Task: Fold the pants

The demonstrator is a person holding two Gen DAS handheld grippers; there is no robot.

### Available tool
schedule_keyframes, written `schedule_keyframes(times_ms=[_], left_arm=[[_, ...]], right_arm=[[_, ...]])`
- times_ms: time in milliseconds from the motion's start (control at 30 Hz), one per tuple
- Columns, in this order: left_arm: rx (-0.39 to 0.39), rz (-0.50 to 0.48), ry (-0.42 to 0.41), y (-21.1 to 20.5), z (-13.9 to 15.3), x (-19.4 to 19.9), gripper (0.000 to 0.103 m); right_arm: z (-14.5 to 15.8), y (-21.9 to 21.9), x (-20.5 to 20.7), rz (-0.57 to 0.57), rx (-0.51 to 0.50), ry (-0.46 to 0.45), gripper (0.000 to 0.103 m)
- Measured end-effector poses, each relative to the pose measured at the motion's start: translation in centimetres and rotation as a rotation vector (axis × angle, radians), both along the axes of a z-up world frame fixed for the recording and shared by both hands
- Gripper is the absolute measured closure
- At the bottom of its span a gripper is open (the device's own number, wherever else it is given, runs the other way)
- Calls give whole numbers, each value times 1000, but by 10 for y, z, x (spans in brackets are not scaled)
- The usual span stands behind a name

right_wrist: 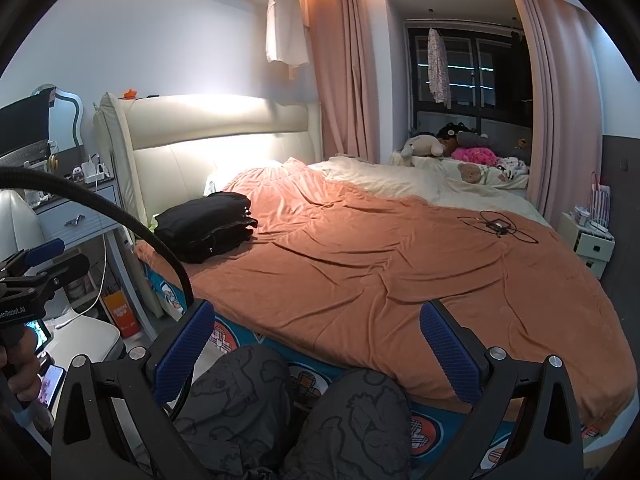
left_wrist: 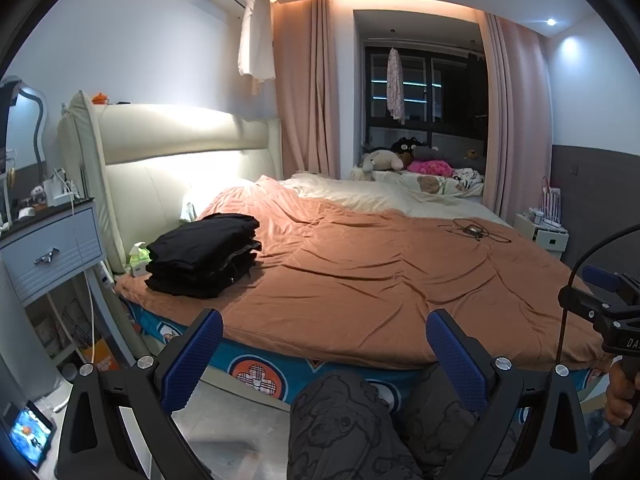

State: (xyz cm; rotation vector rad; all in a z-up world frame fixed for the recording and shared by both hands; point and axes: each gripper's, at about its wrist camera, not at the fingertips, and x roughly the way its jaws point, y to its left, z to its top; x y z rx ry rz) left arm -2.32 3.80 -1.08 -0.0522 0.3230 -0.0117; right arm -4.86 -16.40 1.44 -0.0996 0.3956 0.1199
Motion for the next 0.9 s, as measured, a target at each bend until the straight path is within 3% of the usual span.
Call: schedule_keyframes(times_ms=[900], left_arm=[[5,8,-19,-3,3,-7,0]], right_arm=[[2,2,1,-1,-2,7,0]])
